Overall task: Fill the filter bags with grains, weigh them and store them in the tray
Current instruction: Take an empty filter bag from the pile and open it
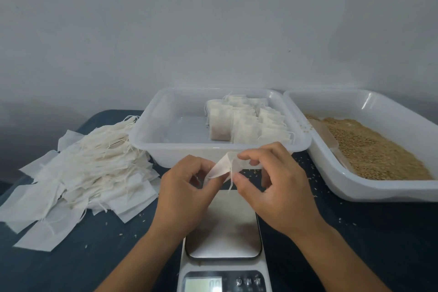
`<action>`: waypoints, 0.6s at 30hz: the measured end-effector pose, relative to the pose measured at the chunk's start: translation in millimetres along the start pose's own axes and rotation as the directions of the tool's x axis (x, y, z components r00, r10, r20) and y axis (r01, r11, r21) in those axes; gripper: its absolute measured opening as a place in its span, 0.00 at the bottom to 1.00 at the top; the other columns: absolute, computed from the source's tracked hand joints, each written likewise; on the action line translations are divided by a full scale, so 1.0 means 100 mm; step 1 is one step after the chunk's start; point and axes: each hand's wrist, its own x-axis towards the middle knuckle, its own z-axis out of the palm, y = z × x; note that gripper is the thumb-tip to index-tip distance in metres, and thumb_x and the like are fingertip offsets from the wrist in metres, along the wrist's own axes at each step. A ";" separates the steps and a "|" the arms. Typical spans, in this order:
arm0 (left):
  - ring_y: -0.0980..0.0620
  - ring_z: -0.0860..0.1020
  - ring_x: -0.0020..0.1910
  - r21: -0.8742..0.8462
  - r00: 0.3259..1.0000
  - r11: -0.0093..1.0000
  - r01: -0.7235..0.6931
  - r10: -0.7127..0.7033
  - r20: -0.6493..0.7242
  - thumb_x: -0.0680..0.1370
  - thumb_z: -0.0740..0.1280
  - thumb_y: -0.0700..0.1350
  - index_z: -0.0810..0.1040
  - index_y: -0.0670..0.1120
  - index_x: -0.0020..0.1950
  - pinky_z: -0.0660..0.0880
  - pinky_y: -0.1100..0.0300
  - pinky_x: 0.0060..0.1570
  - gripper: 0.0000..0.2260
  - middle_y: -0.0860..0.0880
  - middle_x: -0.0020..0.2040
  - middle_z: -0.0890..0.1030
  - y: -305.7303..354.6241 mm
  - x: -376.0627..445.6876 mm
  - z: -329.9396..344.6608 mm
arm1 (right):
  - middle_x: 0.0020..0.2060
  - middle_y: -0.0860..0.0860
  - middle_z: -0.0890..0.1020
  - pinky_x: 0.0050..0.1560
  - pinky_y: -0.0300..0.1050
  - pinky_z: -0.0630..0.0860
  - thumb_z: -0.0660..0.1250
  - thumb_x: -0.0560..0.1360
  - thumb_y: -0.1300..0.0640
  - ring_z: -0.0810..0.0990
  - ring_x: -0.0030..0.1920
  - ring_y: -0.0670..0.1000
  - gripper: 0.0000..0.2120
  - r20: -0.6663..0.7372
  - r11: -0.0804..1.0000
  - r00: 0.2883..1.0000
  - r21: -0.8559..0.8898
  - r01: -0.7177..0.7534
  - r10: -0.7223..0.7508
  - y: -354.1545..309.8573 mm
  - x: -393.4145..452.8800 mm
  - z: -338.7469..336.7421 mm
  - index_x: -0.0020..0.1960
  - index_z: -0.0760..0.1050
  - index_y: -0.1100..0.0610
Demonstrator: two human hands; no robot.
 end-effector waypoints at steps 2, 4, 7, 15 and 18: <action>0.54 0.80 0.40 0.005 1.000 1.000 -0.004 0.004 0.006 0.71 0.72 0.56 0.81 0.58 0.40 0.71 0.70 0.37 0.04 0.59 0.39 0.82 -0.01 0.00 -0.01 | 0.46 0.37 0.72 0.40 0.28 0.67 0.67 0.74 0.41 0.73 0.39 0.30 0.16 0.034 0.999 0.998 0.005 -0.050 0.050 0.01 0.00 0.02 0.54 0.83 0.51; 0.53 0.80 0.40 0.015 1.000 1.000 0.006 -0.006 0.013 0.73 0.77 0.49 0.81 0.56 0.40 0.72 0.68 0.37 0.06 0.58 0.39 0.82 -0.02 -0.01 0.00 | 0.44 0.37 0.72 0.38 0.30 0.67 0.70 0.74 0.43 0.73 0.35 0.34 0.12 0.029 0.999 0.998 0.017 -0.048 0.048 0.04 -0.01 0.03 0.50 0.84 0.50; 0.53 0.80 0.41 -0.009 0.996 0.997 0.075 -0.075 0.056 0.74 0.76 0.49 0.80 0.56 0.41 0.73 0.67 0.39 0.06 0.57 0.40 0.82 -0.01 -0.02 0.00 | 0.43 0.45 0.75 0.33 0.35 0.71 0.73 0.75 0.51 0.71 0.33 0.40 0.07 -0.024 0.998 0.998 0.009 0.059 -0.059 0.07 0.00 0.02 0.45 0.85 0.54; 0.52 0.78 0.67 -0.229 0.904 0.961 0.151 -0.041 0.425 0.73 0.74 0.55 0.76 0.61 0.65 0.74 0.51 0.67 0.21 0.56 0.64 0.80 0.01 -0.03 -0.10 | 0.44 0.53 0.83 0.31 0.41 0.76 0.76 0.75 0.61 0.79 0.34 0.46 0.04 -0.133 0.913 0.904 -0.034 0.406 -0.406 0.09 0.05 -0.14 0.42 0.86 0.61; 0.52 0.79 0.66 -0.266 0.834 0.939 0.217 -0.037 0.551 0.77 0.74 0.46 0.76 0.55 0.69 0.77 0.53 0.65 0.21 0.54 0.65 0.82 0.06 0.04 -0.11 | 0.47 0.53 0.82 0.30 0.42 0.74 0.76 0.75 0.60 0.74 0.30 0.45 0.02 -0.100 0.932 0.928 -0.004 0.361 -0.360 0.10 0.06 -0.17 0.45 0.87 0.59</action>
